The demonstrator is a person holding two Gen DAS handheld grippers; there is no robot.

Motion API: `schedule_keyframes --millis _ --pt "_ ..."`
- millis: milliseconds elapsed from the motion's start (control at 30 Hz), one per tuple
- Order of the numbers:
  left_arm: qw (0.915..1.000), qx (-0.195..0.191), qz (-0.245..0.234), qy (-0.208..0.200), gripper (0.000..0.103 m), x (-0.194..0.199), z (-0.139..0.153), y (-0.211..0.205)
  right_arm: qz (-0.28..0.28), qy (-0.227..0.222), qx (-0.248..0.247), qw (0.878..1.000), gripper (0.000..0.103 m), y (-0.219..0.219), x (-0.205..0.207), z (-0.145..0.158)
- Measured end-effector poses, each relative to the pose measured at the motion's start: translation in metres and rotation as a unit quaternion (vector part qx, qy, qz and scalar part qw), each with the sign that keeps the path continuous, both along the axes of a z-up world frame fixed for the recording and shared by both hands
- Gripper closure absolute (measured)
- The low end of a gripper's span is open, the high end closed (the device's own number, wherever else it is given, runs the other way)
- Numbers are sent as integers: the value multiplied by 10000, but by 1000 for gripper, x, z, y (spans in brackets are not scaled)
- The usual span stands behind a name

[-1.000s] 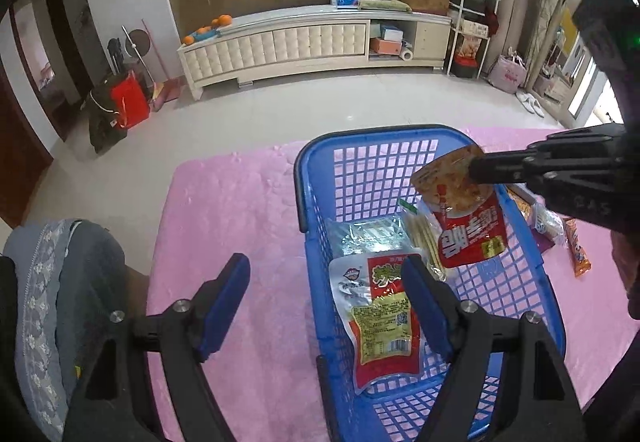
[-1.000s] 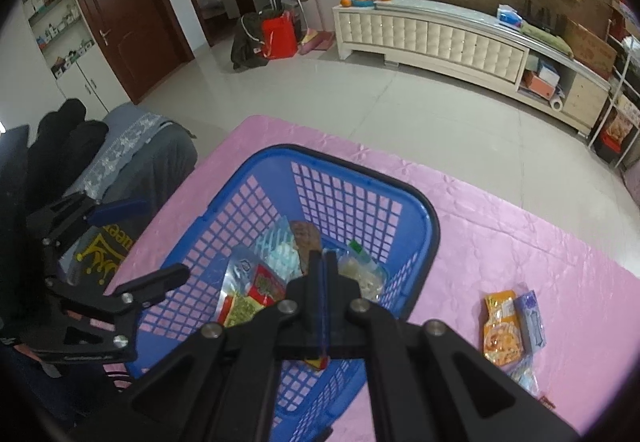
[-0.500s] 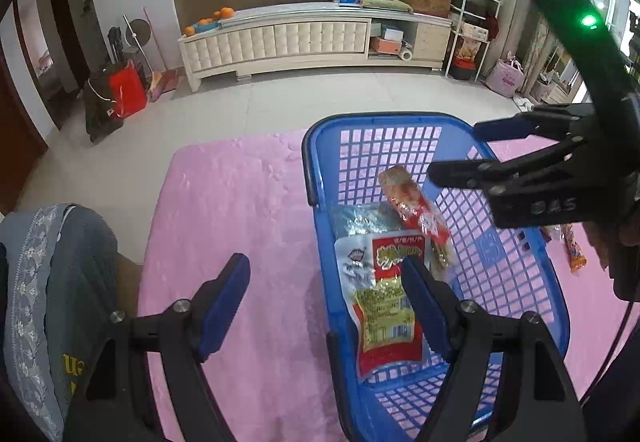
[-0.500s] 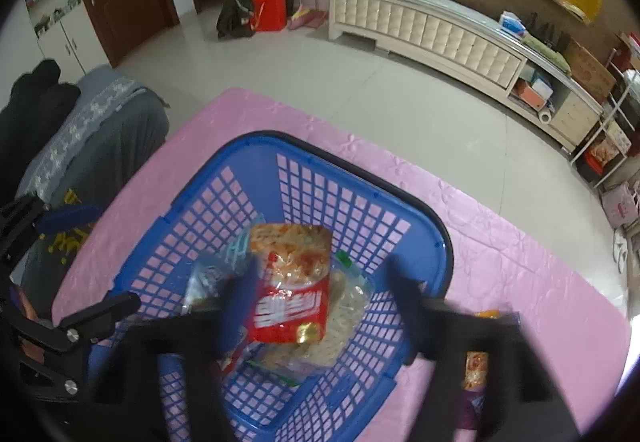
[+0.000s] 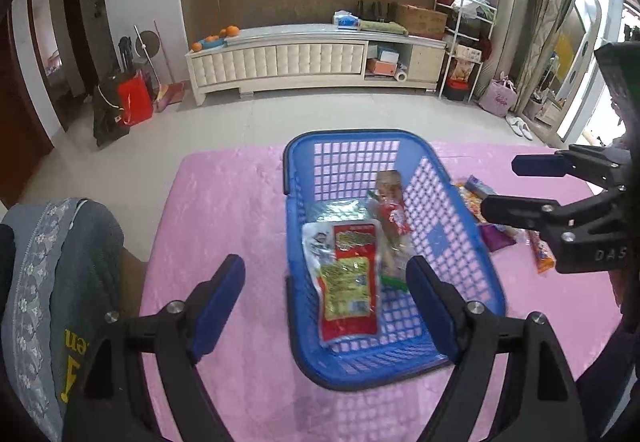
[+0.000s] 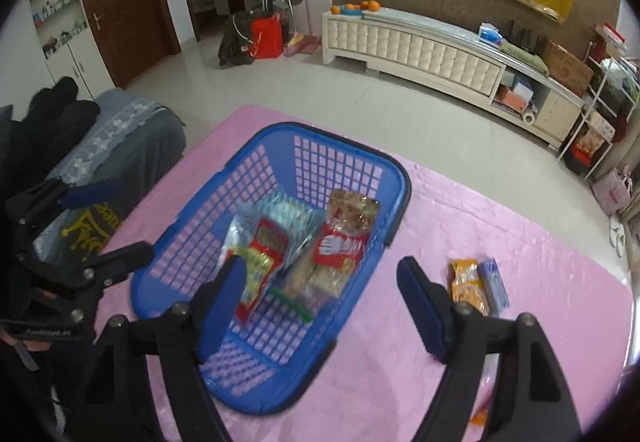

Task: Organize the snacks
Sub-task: 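Move both tools away from the basket toward the remaining snacks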

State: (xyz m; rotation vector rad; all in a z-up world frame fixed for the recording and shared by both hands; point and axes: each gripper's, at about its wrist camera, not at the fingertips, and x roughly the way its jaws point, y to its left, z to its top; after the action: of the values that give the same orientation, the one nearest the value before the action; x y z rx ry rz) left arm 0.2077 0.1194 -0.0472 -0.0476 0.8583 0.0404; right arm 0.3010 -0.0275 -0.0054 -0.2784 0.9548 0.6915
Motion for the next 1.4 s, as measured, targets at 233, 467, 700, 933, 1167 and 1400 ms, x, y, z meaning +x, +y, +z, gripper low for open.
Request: schedule_keyframes --millis 233,467,700,933,1167,1400 --pt "9999 10 -8 -124 22 -19 21 -26 -138 -151 148 9997 22 -32 -27 21" --pt "9988 98 -209 -422 22 -36 43 -65 -289 -237 319 9988 21 -70 -48 40" --pt "9971 324 -427 -531 21 -39 49 -111 -518 -346 388 9973 19 -113 -57 39" --pt "9964 289 -711 -373 22 -21 34 -152 -828 -135 411 9956 19 -154 -45 20" --pt "9959 157 -883 -118 22 11 13 -183 -1082 75 407 9933 19 -192 -32 1" --pt "9944 107 -1044 130 21 41 -5 -212 -1336 173 456 9898 19 -225 -11 -17"
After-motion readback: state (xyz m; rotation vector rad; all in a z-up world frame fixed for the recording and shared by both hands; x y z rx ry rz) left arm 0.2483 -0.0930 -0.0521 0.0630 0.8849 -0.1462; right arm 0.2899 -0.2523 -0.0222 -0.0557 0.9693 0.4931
